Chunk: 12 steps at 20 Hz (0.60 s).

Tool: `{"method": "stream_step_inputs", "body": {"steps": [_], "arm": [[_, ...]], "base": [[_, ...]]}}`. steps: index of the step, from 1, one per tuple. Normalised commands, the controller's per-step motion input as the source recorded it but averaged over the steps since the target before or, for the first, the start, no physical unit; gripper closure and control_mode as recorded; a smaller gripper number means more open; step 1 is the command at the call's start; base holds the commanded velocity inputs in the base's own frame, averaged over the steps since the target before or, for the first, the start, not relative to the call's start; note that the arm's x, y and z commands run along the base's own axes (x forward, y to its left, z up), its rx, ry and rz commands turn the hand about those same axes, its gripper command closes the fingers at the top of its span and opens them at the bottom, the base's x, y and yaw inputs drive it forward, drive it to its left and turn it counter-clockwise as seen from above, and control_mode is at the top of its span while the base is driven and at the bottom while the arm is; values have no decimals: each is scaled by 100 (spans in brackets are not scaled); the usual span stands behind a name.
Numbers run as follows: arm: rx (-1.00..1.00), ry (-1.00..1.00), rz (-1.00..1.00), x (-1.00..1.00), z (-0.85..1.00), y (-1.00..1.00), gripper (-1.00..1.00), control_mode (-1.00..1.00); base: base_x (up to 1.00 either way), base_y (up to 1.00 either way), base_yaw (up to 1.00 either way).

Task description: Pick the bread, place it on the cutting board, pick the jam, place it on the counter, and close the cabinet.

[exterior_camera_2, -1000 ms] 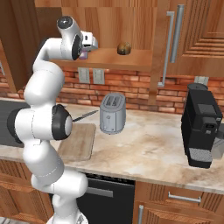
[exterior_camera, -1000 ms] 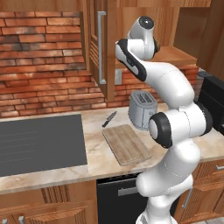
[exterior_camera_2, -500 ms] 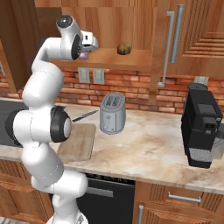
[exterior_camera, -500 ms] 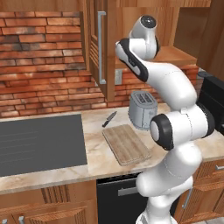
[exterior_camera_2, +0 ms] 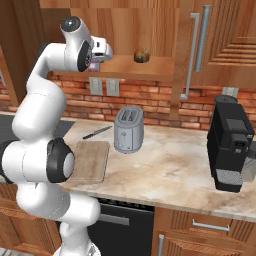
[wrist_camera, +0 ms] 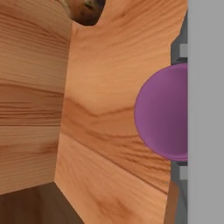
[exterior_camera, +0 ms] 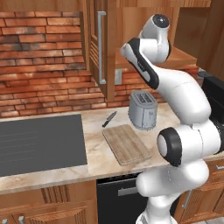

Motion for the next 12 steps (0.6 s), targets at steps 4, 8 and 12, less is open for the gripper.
{"method": "stream_step_inputs", "body": {"steps": [4,8,12], "arm": [[0,0,0,-67,0,-23,100,-100],[0,0,0,-69,-5,-26,100,-100],[0,1,0,-57,-11,-26,100,-100]], "base": [[0,0,0],[0,0,0],[0,0,0]]}}
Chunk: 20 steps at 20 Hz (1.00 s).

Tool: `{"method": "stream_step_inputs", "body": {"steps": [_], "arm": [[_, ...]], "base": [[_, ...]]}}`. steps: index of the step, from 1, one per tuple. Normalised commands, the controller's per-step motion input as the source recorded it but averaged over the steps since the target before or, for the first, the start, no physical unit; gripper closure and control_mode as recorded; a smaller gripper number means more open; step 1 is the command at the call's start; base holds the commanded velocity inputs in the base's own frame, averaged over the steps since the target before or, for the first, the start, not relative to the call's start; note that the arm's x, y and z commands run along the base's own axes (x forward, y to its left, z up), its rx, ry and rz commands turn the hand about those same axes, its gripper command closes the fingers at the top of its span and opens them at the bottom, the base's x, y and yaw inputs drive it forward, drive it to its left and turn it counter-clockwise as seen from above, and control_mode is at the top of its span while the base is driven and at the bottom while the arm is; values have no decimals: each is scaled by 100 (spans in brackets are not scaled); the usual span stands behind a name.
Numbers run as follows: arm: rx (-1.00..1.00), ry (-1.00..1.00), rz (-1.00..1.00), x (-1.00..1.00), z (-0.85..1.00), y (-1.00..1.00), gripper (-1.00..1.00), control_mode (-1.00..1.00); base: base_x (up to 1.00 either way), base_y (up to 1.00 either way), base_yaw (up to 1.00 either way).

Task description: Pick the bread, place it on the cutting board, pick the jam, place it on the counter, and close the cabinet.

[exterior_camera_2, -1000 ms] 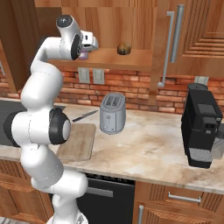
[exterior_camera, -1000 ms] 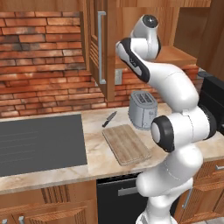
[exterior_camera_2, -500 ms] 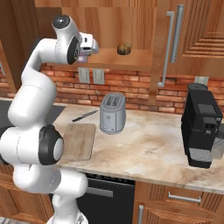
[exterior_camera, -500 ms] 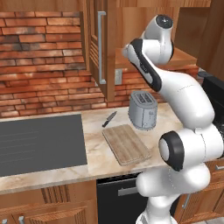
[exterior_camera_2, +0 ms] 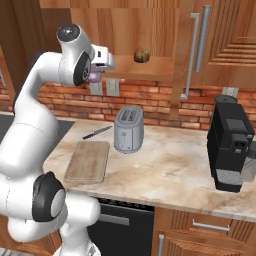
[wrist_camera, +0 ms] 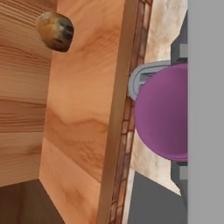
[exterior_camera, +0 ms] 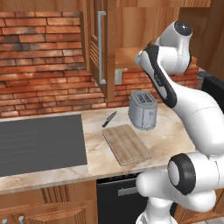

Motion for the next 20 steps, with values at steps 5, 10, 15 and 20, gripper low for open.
{"method": "stream_step_inputs", "body": {"steps": [5,10,15,20], "arm": [[0,2,0,-50,-22,-28,100,-100],[0,3,0,-40,-30,-26,100,-100],[0,6,0,-30,-34,-20,100,-100],[0,4,0,-33,-35,-25,100,-100]], "base": [[0,0,0],[0,0,0],[0,0,0],[0,0,0]]}}
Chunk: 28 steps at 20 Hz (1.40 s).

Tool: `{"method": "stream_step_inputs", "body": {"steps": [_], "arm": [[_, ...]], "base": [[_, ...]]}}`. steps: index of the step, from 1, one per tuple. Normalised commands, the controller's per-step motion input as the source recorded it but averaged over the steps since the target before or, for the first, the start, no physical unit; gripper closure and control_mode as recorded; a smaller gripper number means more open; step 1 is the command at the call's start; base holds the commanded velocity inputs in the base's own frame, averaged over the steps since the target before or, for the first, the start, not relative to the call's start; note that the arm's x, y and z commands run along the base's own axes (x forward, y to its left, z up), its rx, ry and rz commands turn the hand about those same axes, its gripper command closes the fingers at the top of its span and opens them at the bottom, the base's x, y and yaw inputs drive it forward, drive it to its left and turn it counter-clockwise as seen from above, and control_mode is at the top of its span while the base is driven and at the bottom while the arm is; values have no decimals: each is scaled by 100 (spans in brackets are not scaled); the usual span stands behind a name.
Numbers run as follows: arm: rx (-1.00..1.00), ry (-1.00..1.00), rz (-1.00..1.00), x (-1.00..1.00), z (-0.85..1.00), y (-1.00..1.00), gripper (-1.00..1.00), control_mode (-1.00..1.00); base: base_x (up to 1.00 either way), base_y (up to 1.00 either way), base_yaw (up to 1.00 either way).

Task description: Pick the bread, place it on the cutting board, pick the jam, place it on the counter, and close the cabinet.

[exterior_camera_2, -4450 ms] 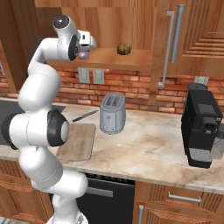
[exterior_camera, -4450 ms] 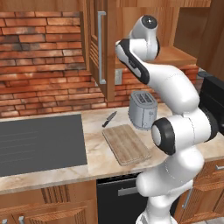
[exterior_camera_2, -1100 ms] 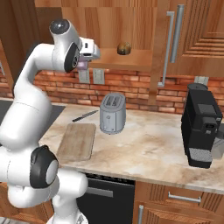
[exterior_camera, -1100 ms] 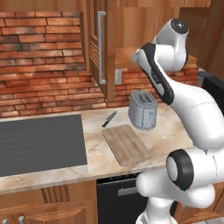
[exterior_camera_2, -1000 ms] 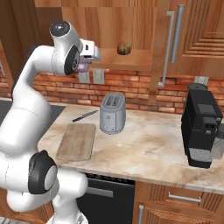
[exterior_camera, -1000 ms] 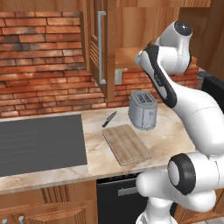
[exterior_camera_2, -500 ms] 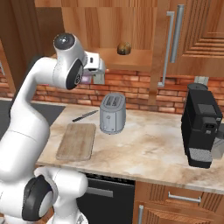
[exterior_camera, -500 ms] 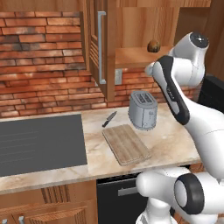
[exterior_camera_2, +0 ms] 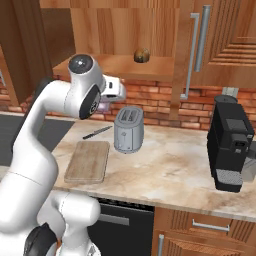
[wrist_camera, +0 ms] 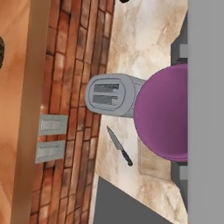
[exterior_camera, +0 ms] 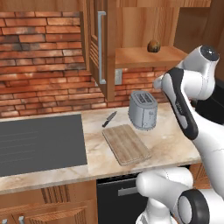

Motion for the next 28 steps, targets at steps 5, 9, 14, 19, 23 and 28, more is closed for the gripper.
{"method": "stream_step_inputs", "body": {"steps": [5,9,14,19,23,28], "arm": [[0,1,0,-24,-42,-15,100,-100],[0,0,-2,-9,-41,-8,100,-100],[0,1,-5,-3,-44,-8,100,-100],[0,1,-5,0,-51,-11,100,-100],[0,0,-4,0,-52,-16,100,-100],[0,0,-3,0,-50,-16,100,-100]], "base": [[0,0,0],[0,0,0],[0,0,0],[0,0,0],[0,0,0],[0,0,0]]}}
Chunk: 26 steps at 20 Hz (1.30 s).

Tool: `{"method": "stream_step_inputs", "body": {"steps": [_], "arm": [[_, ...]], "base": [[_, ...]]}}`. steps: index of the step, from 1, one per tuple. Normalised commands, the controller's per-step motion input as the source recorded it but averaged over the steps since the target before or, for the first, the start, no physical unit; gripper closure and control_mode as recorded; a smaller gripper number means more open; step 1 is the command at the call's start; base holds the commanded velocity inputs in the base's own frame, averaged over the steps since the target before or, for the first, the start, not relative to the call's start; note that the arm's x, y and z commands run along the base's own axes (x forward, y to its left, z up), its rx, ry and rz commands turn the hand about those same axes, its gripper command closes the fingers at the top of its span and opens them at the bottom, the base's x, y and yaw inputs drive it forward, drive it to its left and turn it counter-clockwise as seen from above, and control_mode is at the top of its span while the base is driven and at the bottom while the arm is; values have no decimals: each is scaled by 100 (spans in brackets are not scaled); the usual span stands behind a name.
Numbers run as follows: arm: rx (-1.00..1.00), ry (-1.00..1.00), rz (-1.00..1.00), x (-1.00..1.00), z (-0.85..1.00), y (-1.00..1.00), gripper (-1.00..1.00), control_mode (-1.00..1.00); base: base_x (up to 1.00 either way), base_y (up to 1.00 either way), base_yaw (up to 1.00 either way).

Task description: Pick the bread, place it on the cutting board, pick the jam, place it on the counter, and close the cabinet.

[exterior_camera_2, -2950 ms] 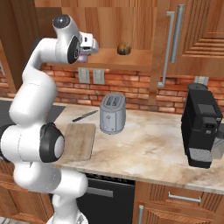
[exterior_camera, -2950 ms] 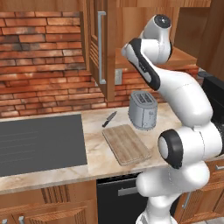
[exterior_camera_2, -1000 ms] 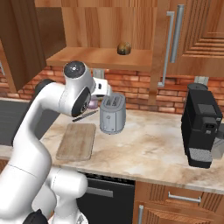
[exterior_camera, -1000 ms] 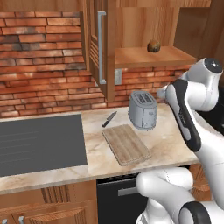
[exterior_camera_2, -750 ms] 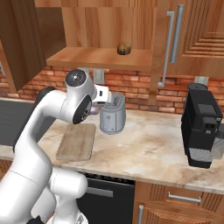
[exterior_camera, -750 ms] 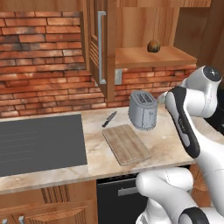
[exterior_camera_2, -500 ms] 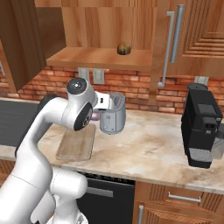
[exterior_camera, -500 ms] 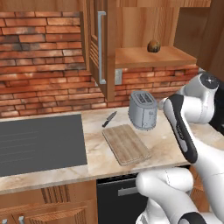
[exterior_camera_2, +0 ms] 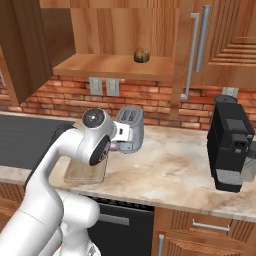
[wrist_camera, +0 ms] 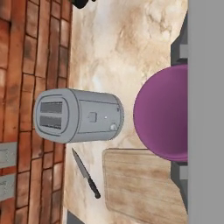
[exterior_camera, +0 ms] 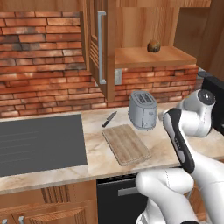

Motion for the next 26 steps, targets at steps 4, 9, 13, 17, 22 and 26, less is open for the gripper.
{"method": "stream_step_inputs", "body": {"steps": [4,9,13,17,22,26], "arm": [[0,0,-2,0,-49,-22,100,-100],[0,0,-2,0,-39,-16,100,-100],[-1,0,-1,0,-34,-10,100,-100],[-4,0,0,0,-37,-3,100,-100],[-3,0,-2,0,-29,0,100,-100],[-2,0,-4,4,-16,0,100,-100]], "base": [[0,0,0],[0,0,0],[0,0,0],[0,0,0],[0,0,0],[0,0,0]]}}
